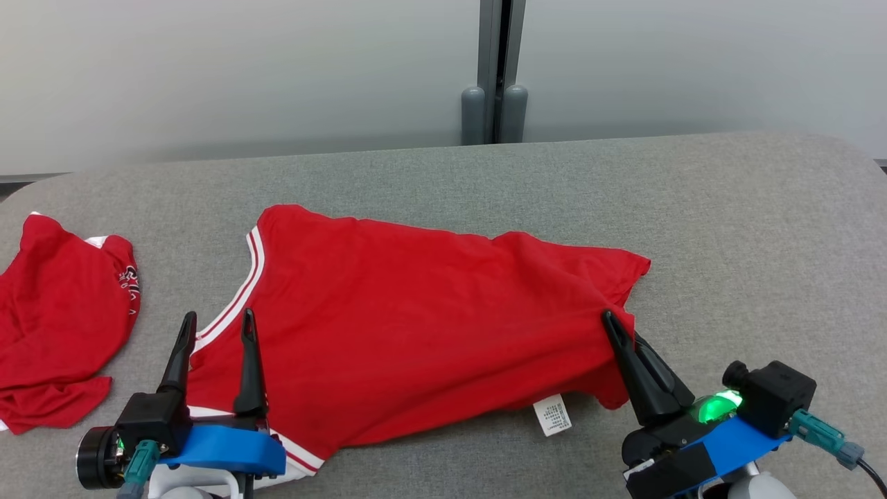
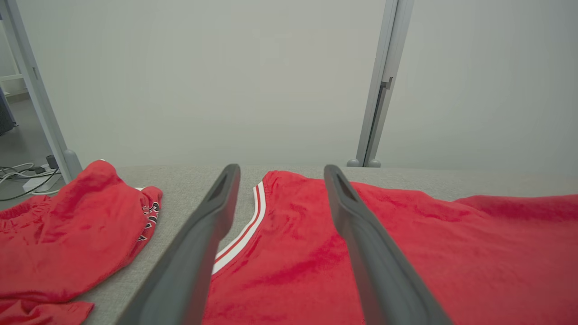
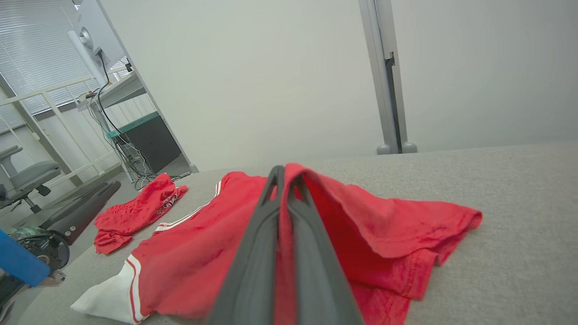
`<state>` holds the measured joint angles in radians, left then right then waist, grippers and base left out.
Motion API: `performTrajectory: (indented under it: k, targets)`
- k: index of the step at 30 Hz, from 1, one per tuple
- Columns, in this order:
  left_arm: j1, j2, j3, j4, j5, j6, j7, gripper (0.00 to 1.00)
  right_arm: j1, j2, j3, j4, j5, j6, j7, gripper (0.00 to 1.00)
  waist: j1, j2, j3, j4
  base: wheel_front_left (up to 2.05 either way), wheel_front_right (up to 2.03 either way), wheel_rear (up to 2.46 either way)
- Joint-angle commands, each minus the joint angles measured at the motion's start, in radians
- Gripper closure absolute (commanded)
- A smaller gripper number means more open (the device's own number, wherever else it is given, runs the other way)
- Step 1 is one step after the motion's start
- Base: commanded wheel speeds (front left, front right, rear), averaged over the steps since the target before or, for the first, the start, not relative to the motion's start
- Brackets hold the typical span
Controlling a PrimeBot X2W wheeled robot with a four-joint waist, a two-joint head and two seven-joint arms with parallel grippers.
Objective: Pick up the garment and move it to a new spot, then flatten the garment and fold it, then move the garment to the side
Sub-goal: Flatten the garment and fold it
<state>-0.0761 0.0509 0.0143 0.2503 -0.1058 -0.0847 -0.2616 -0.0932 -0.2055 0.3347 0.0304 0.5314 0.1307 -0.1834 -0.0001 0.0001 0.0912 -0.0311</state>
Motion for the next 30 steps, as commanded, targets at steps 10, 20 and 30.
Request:
performTrajectory:
  k: [10,20,30]
  targets:
    - [-0.019,-0.001,-0.008,-0.004,-0.008,0.002,-0.005,0.0,-0.057,-0.021,-0.072,0.089,-0.02,0.0,-0.023,1.0,0.0001,-0.0001,0.016,0.018,0.0,0.0,0.0]
    - [-0.056,-0.001,-0.019,0.001,-0.01,-0.001,-0.005,0.0,-0.27,-0.056,-0.065,0.35,-0.019,0.0,-0.057,1.0,0.0001,-0.0001,0.061,0.059,0.0,0.0,0.0]
    - [-0.094,-0.001,-0.045,0.008,-0.026,0.009,-0.005,0.0,-0.515,-0.064,0.012,0.727,0.003,0.0,-0.076,1.0,0.0001,-0.0001,0.104,0.114,0.0,0.0,0.0]
